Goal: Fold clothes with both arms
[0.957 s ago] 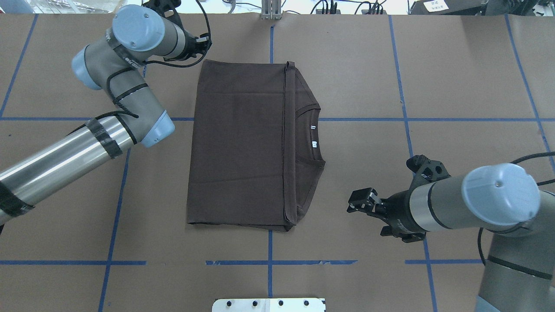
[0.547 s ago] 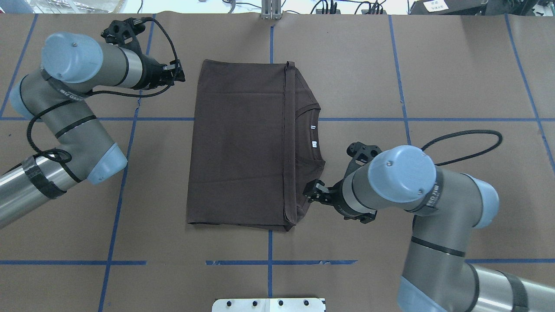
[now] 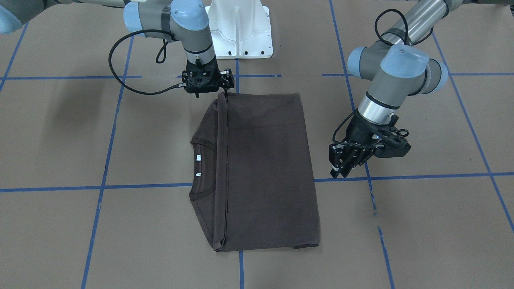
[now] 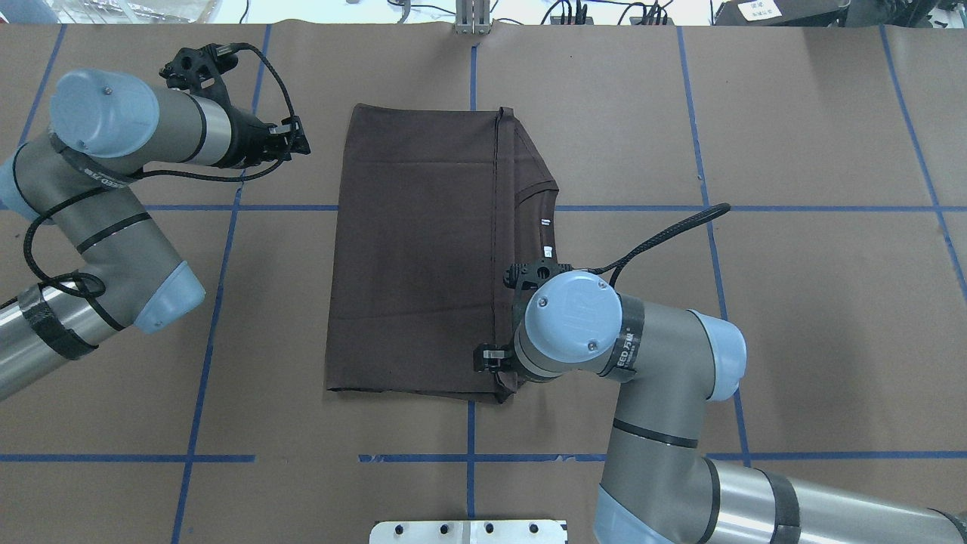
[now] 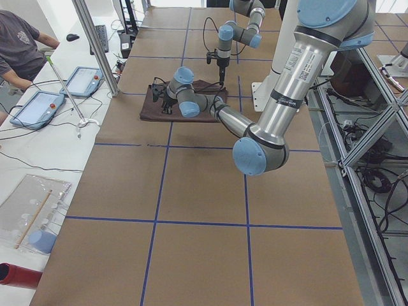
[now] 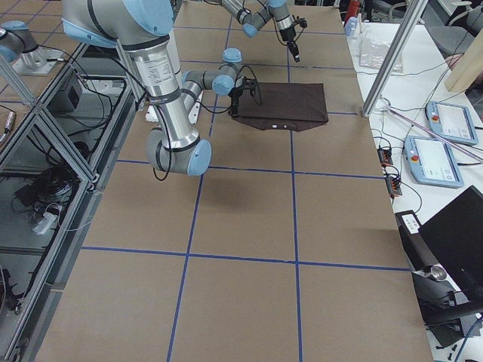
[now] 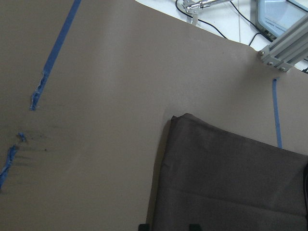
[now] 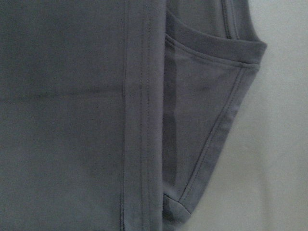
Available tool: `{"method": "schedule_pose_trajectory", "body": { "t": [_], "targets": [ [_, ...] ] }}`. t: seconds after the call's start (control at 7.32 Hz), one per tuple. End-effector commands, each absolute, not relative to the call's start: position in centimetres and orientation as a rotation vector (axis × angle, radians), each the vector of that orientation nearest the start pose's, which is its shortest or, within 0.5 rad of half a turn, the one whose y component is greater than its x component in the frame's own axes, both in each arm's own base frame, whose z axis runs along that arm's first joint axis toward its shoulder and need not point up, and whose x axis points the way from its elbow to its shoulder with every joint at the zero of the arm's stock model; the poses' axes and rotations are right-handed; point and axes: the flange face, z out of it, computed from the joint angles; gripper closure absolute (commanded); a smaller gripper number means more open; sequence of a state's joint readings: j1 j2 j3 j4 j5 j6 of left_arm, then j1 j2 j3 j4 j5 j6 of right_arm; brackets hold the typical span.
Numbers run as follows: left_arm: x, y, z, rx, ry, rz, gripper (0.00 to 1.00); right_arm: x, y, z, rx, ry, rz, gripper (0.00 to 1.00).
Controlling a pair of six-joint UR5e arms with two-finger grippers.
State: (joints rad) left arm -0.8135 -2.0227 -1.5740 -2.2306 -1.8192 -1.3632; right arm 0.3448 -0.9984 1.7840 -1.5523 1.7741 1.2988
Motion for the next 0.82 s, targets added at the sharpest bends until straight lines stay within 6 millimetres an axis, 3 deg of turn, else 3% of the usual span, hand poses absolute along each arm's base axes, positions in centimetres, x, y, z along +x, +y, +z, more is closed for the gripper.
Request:
{"method": "schedule_pose_trajectory", "body": {
  "t": [0.0,0.41,0.55,0.68],
  "targets": [
    [38.1,-56.0,32.5,0.35,1.084,-0.398,0.6,-59.7,-31.8,24.9,0.107,-0.756,-0.093,0.0],
    [38.1,-56.1,32.6,0.352,1.081,-0.396,0.6,-59.8,-31.4,26.0,0.115,-0.696,-0.134,0.0],
    [38.2,-56.0,32.6,0.351,1.082,-0.392,0.6,-58.9,-32.3,26.8,0.118,-0.658,-0.148,0.0],
    [38.1,-56.0,32.5,0.354,1.084,-0.389,0.6,-56.2,-32.6,28.7,0.128,-0.636,-0.166,0.0]
  ]
}}
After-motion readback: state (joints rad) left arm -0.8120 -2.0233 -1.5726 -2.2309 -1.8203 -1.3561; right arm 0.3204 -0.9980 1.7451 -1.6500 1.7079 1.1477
